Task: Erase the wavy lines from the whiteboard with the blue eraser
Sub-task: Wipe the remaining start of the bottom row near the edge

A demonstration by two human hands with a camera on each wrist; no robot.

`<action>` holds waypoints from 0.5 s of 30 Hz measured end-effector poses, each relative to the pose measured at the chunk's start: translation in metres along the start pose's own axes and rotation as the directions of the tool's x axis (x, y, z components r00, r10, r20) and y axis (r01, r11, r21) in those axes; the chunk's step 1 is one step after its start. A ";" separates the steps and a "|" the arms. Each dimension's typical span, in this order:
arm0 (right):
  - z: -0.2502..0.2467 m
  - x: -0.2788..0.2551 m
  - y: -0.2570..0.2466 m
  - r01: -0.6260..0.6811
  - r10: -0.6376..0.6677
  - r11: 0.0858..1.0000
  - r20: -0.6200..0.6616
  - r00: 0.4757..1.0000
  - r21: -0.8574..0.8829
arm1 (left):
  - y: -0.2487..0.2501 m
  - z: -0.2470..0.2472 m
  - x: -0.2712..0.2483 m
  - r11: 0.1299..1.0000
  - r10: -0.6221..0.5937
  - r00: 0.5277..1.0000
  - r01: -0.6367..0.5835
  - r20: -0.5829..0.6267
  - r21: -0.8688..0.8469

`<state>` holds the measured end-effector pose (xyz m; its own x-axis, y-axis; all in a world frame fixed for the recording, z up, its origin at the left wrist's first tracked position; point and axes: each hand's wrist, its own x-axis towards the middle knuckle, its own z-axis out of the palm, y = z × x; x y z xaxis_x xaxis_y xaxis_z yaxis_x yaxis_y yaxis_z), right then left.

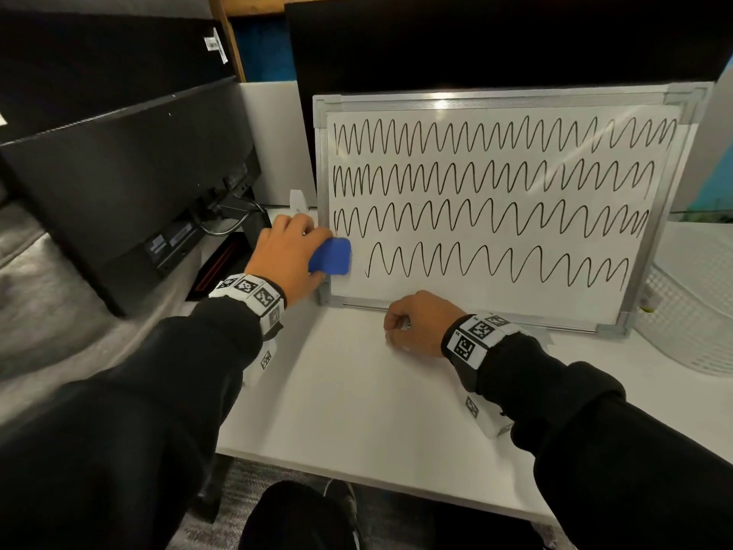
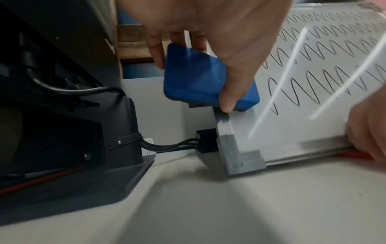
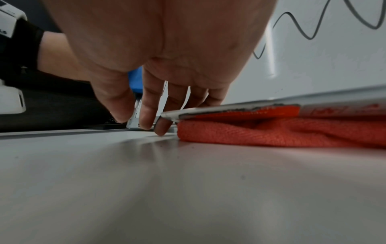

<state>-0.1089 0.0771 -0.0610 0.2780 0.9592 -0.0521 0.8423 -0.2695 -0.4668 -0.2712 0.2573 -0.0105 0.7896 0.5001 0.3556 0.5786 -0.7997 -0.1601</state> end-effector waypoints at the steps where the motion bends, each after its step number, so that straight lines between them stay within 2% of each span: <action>1: 0.000 0.000 0.000 -0.001 0.001 1.000 -0.004 1.000 0.001 | 0.000 -0.001 0.002 1.000 -0.019 1.000 0.018 -0.012 -0.009; 8: 0.001 0.000 0.000 0.005 -0.005 1.000 -0.008 1.000 -0.002 | 0.004 0.005 -0.003 0.997 -0.032 0.999 0.030 -0.025 -0.069; 15: 0.001 0.001 0.001 0.007 -0.007 1.000 -0.002 1.000 -0.019 | 0.010 0.003 -0.001 0.998 0.015 1.000 -0.016 -0.009 -0.058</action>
<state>-0.1085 0.0777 -0.0626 0.2727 0.9609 -0.0474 0.8529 -0.2642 -0.4502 -0.2655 0.2500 -0.0146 0.7963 0.4850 0.3615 0.5535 -0.8253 -0.1120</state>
